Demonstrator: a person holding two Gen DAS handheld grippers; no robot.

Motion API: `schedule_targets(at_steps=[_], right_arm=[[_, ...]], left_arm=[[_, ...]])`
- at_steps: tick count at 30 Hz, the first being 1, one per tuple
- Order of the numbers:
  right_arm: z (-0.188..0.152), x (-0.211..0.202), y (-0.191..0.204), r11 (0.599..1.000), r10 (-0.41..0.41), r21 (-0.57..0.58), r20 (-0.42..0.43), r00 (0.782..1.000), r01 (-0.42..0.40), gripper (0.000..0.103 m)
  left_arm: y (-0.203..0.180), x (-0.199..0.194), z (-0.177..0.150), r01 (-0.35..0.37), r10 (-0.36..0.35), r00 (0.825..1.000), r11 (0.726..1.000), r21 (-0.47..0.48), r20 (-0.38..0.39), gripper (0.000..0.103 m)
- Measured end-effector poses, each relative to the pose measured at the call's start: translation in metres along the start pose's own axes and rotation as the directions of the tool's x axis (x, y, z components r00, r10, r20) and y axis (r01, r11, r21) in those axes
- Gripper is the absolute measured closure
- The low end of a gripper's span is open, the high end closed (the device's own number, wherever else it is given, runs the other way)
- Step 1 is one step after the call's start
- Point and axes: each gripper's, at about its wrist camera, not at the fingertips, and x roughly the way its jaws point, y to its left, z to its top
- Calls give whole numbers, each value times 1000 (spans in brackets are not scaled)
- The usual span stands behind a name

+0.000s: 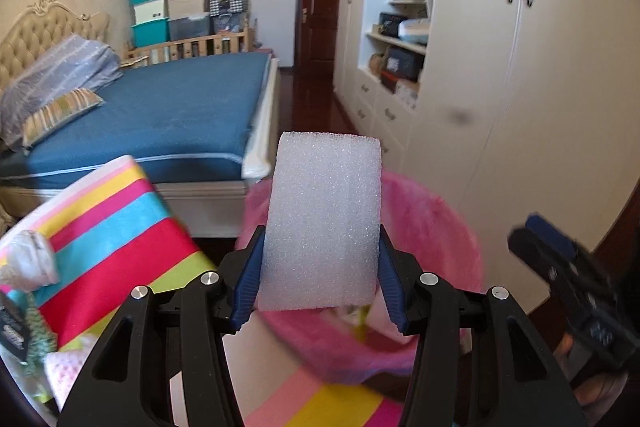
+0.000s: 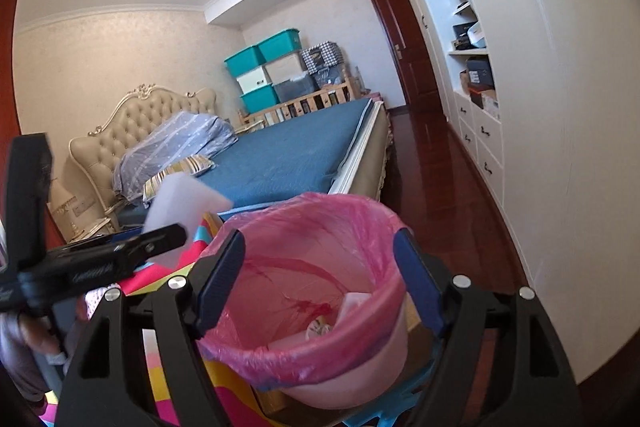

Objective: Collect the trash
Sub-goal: 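Open both tools over the wastebasket to drop the foam block and box, then grasp the pink foam fruit net with the right tool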

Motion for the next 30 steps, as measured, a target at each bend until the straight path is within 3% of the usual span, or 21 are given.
schedule_targets(at_steps=[2,3,11,18,22,28,30], right_arm=[[-1,-13,0,1000,-8,-2,22,1000,8,28],[-2,-20,0,1000,-9,-4,33,999,9,28],[-14,-43,21,999,24,-27,37,999,-23,28],[-46,-25,79,991,114,-64,-90,989,-120,28],[-67,-11,126,979,153,-107,-172,973,-173,27],[-94,4,200,958,206,-144,-259,944,-249,25],[-103,13,224,951,205,-168,-290,935,-260,23]], left_arm=[[-5,3,0,-28,28,1000,999,17,10,23],[-5,1,-2,-60,60,998,998,16,22,19],[21,-43,-34,-164,163,986,986,23,38,13],[62,-116,-89,-291,290,956,956,45,33,13],[97,-158,-126,-372,372,928,928,24,9,13],[166,-214,-171,-525,524,851,847,-82,-34,13],[188,-228,-179,-548,547,836,826,-133,-46,13]])
